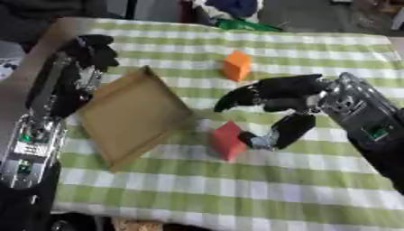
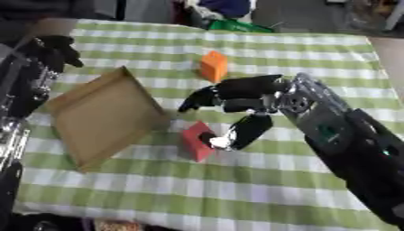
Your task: Pick up objects on the table and place them in the box.
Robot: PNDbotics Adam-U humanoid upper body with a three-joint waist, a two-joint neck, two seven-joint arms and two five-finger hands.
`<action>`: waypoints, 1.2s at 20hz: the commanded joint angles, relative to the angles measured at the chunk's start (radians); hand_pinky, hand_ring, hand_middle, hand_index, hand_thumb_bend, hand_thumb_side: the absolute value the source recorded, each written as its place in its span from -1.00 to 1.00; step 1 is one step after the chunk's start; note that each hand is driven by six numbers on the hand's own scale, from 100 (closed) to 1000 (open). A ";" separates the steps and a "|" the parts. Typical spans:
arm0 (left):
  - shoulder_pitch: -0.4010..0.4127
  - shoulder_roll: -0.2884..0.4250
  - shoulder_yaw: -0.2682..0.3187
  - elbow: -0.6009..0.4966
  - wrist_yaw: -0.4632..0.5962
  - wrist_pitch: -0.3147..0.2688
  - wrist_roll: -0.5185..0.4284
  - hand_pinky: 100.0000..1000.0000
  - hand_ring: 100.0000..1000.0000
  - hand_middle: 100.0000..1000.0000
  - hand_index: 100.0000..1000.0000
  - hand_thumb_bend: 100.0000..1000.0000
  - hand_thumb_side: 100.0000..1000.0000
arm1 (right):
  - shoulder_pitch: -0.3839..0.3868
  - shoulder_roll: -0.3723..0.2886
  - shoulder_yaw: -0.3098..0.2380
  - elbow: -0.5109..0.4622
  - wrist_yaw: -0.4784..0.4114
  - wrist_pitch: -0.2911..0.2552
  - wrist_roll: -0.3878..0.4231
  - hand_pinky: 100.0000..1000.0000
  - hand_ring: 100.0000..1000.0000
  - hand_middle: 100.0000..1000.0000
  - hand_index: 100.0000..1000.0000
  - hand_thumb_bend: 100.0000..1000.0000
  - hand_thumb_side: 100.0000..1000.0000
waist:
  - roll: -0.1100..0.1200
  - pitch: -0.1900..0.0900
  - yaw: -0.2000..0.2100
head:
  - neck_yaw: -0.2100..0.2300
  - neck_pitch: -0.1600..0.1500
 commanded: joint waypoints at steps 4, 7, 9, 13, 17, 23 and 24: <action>-0.017 0.012 0.004 -0.010 0.004 -0.001 -0.003 0.19 0.03 0.02 0.48 -0.76 0.16 | 0.008 -0.009 -0.005 0.014 0.071 -0.154 0.132 0.78 0.74 0.83 1.00 -1.00 0.42 | 0.008 -0.011 0.003 | 0.003 -0.003; -0.018 0.010 0.004 -0.011 0.004 -0.001 -0.003 0.19 0.03 0.02 0.48 -0.76 0.16 | 0.014 0.001 -0.005 0.039 0.104 -0.158 0.114 0.78 0.74 0.84 1.00 -1.00 0.46 | 0.009 -0.009 0.003 | 0.003 -0.003; -0.018 0.009 0.004 -0.011 0.005 -0.001 -0.004 0.19 0.03 0.02 0.48 -0.76 0.16 | 0.017 0.008 -0.004 0.054 0.124 -0.165 0.103 0.78 0.74 0.84 1.00 -1.00 0.46 | 0.009 -0.008 0.003 | 0.003 -0.003; -0.017 0.009 0.004 -0.011 0.006 -0.002 -0.004 0.19 0.03 0.02 0.48 -0.77 0.16 | 0.023 0.022 -0.002 0.079 0.155 -0.184 0.084 0.77 0.74 0.83 1.00 -1.00 0.43 | 0.011 -0.007 0.004 | 0.004 -0.002; -0.017 0.008 0.004 -0.010 0.006 -0.002 -0.005 0.19 0.03 0.02 0.48 -0.77 0.16 | 0.022 0.036 -0.001 0.098 0.181 -0.201 0.068 0.77 0.74 0.83 1.00 -1.00 0.35 | 0.013 -0.006 0.004 | 0.002 -0.001; -0.016 0.008 0.004 -0.009 0.007 -0.002 -0.006 0.20 0.03 0.02 0.48 -0.77 0.17 | 0.020 0.054 -0.001 0.117 0.203 -0.218 0.035 0.76 0.73 0.78 1.00 -1.00 0.20 | 0.015 -0.004 0.002 | -0.001 0.001; -0.016 0.008 0.004 -0.009 0.007 -0.002 -0.006 0.20 0.03 0.02 0.48 -0.77 0.17 | 0.019 0.057 -0.001 0.119 0.205 -0.220 0.029 0.76 0.72 0.77 1.00 -1.00 0.19 | 0.015 -0.003 0.002 | -0.001 0.001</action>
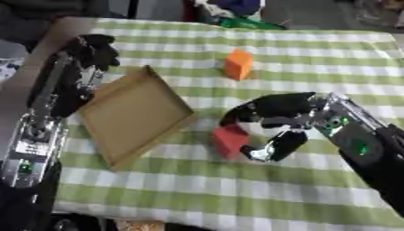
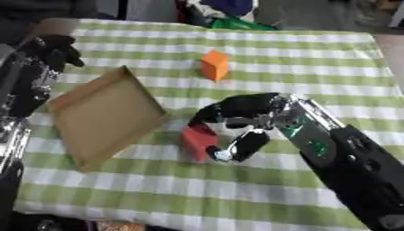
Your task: Pick up objects on the table and place them in the box.
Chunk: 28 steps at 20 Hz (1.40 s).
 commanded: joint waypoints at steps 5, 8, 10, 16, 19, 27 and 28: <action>-0.015 0.007 0.004 -0.009 0.008 -0.003 -0.005 0.20 0.03 0.02 0.48 -0.78 0.17 | -0.020 0.013 -0.002 0.008 0.013 -0.141 0.083 0.74 0.66 0.53 1.00 -1.00 -0.29 | 0.005 -0.011 -0.001 | -0.005 0.003; -0.015 0.007 0.004 -0.008 0.009 -0.003 -0.004 0.20 0.03 0.02 0.47 -0.78 0.18 | -0.019 0.015 -0.004 0.010 0.016 -0.141 0.053 0.72 0.60 0.32 1.00 -1.00 -0.75 | 0.006 -0.009 -0.002 | -0.005 0.004; -0.015 0.007 0.004 -0.008 0.009 -0.003 -0.005 0.20 0.03 0.02 0.47 -0.78 0.18 | -0.019 0.016 -0.006 0.010 0.014 -0.141 0.024 0.71 0.56 0.12 1.00 -1.00 -0.79 | 0.006 -0.008 -0.003 | -0.005 0.004; -0.015 0.007 0.005 -0.007 0.009 -0.003 -0.005 0.20 0.03 0.02 0.47 -0.79 0.18 | -0.019 0.020 -0.015 0.009 0.006 -0.145 -0.101 0.63 0.38 -0.34 0.96 -1.00 -0.84 | 0.009 -0.008 -0.003 | -0.006 0.006; -0.015 0.007 0.005 -0.006 0.009 -0.004 -0.005 0.20 0.03 0.02 0.47 -0.79 0.18 | -0.020 0.018 -0.021 0.013 0.008 -0.147 -0.173 0.60 0.30 -0.46 0.92 -1.00 -0.78 | 0.010 -0.008 -0.002 | -0.006 0.007; -0.018 0.006 0.000 -0.010 0.012 -0.005 -0.009 0.20 0.03 0.02 0.47 -0.79 0.17 | -0.065 -0.010 -0.044 -0.038 -0.013 -0.131 -0.255 0.59 0.30 -0.48 0.89 -1.00 -0.89 | 0.007 -0.012 0.005 | -0.009 0.007; -0.020 0.003 -0.002 -0.011 0.013 -0.005 -0.010 0.20 0.04 0.02 0.47 -0.79 0.17 | -0.077 -0.015 -0.052 -0.048 -0.017 -0.123 -0.256 0.59 0.30 -0.48 0.89 -1.00 -0.90 | 0.006 -0.013 0.011 | -0.011 0.006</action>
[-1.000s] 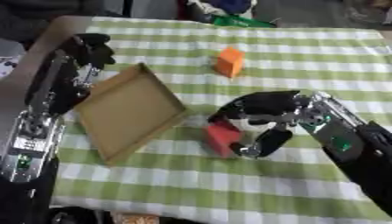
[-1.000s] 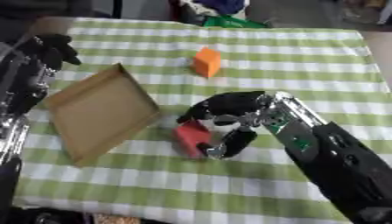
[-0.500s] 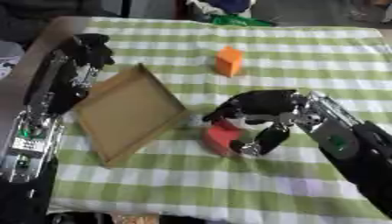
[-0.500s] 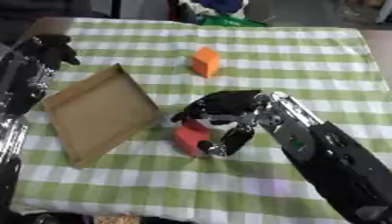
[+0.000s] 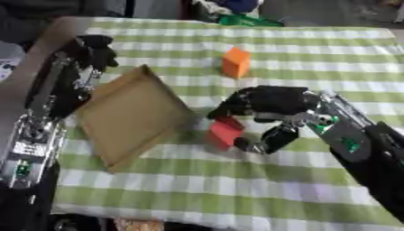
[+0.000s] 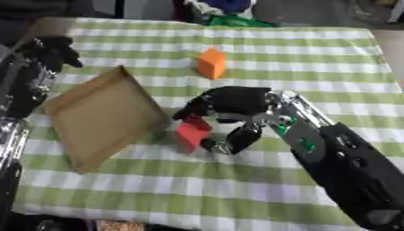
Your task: Pick up objects on the table and place them in the box.
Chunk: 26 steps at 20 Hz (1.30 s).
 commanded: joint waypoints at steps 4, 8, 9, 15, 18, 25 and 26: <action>-0.040 -0.026 -0.019 -0.028 0.014 0.000 -0.018 0.20 0.04 0.02 0.47 -0.77 0.14 | -0.070 -0.047 -0.053 -0.062 -0.020 0.039 -0.006 0.59 0.32 -0.46 0.88 -1.00 -0.91 | -0.001 -0.027 0.051 | -0.028 -0.003; -0.075 -0.063 -0.053 -0.042 0.027 0.002 -0.044 0.20 0.04 0.02 0.48 -0.77 0.12 | -0.110 -0.038 -0.089 -0.028 -0.003 0.067 -0.001 0.59 0.33 -0.44 0.88 -1.00 -0.91 | -0.003 -0.031 0.116 | -0.076 -0.015; -0.083 -0.073 -0.062 -0.045 0.031 0.002 -0.053 0.21 0.04 0.03 0.48 -0.76 0.11 | -0.120 -0.032 -0.097 -0.013 0.005 0.070 0.001 0.59 0.33 -0.44 0.88 -1.00 -0.92 | -0.005 -0.030 0.132 | -0.090 -0.018; -0.142 -0.132 -0.110 -0.074 0.060 0.006 -0.098 0.21 0.05 0.03 0.48 -0.75 0.08 | -0.174 0.030 -0.129 0.106 0.079 0.069 0.010 0.61 0.36 -0.40 0.89 -1.00 -0.88 | -0.016 -0.010 0.232 | -0.197 -0.041; -0.159 -0.150 -0.122 -0.085 0.071 0.009 -0.112 0.21 0.05 0.03 0.48 -0.74 0.08 | -0.189 0.073 -0.137 0.173 0.127 0.059 0.032 0.62 0.40 -0.35 0.92 -1.00 -0.85 | -0.017 0.002 0.260 | -0.237 -0.046; -0.170 -0.169 -0.135 -0.097 0.086 0.015 -0.130 0.21 0.05 0.03 0.48 -0.74 0.08 | -0.206 0.163 -0.139 0.265 0.239 0.007 0.053 0.64 0.50 0.12 0.96 -1.00 -0.82 | -0.021 0.014 0.286 | -0.272 -0.048; -0.170 -0.171 -0.136 -0.098 0.088 0.017 -0.131 0.21 0.05 0.03 0.48 -0.74 0.08 | -0.208 0.168 -0.140 0.263 0.254 0.001 0.043 0.65 0.54 0.48 0.96 -1.00 -0.82 | -0.021 0.015 0.285 | -0.272 -0.048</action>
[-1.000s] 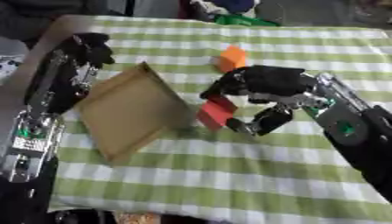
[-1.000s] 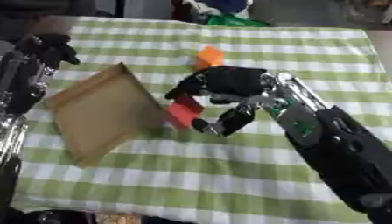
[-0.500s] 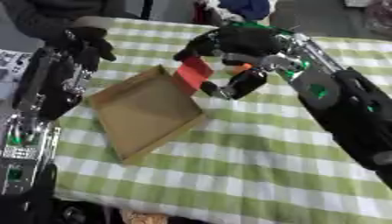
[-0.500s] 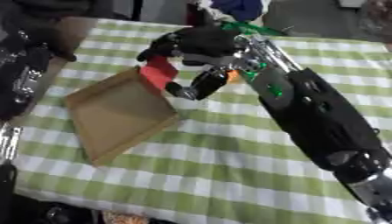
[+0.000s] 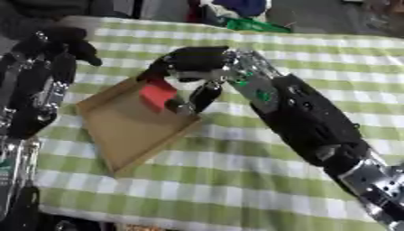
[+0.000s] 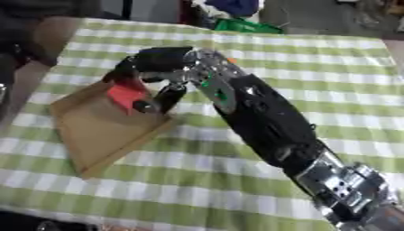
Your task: Pick up objects on the table and place them in the box.
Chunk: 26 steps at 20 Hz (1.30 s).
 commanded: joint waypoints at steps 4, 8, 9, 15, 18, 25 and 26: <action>-0.019 -0.005 -0.008 -0.031 0.012 0.004 -0.013 0.21 0.05 0.03 0.48 -0.74 0.08 | -0.036 0.017 -0.010 -0.041 0.095 -0.038 -0.087 0.68 0.63 0.91 0.96 -1.00 -0.82 | 0.001 -0.013 -0.007 | 0.001 -0.016; -0.017 -0.005 -0.008 -0.038 0.014 0.008 -0.014 0.21 0.05 0.03 0.48 -0.74 0.08 | -0.040 0.004 0.002 -0.106 0.144 -0.048 -0.168 0.70 0.69 1.00 0.95 -1.00 -0.56 | -0.003 -0.014 -0.017 | 0.013 -0.027; -0.016 -0.005 -0.008 -0.039 0.015 0.009 -0.014 0.21 0.05 0.03 0.48 -0.74 0.08 | -0.041 0.002 0.006 -0.119 0.153 -0.051 -0.179 0.70 0.69 1.00 0.95 -1.00 -0.54 | -0.003 -0.014 -0.018 | 0.014 -0.028; -0.013 0.001 -0.006 -0.039 0.016 0.010 -0.013 0.21 0.05 0.03 0.48 -0.74 0.08 | -0.034 -0.035 -0.009 -0.134 0.144 -0.035 -0.214 0.69 0.64 0.97 0.97 -1.00 -0.74 | -0.001 -0.013 -0.029 | 0.018 -0.033; -0.010 0.006 -0.002 -0.038 0.016 0.010 -0.010 0.20 0.05 0.03 0.48 -0.74 0.09 | -0.029 -0.071 -0.053 -0.078 0.088 0.018 -0.200 0.72 0.64 0.94 1.00 -1.00 -0.56 | -0.001 -0.009 -0.039 | 0.027 -0.038; -0.005 0.018 0.001 -0.028 0.011 0.008 -0.011 0.20 0.05 0.03 0.47 -0.75 0.11 | -0.042 -0.156 -0.184 0.054 -0.054 0.161 -0.147 0.75 0.63 0.90 1.00 -1.00 -0.28 | -0.001 -0.002 -0.047 | 0.039 -0.045; -0.004 0.019 0.002 -0.027 0.011 0.007 -0.011 0.20 0.05 0.03 0.47 -0.75 0.11 | -0.044 -0.165 -0.196 0.066 -0.066 0.173 -0.149 0.75 0.63 0.89 1.00 -1.00 -0.27 | -0.001 -0.002 -0.046 | 0.039 -0.045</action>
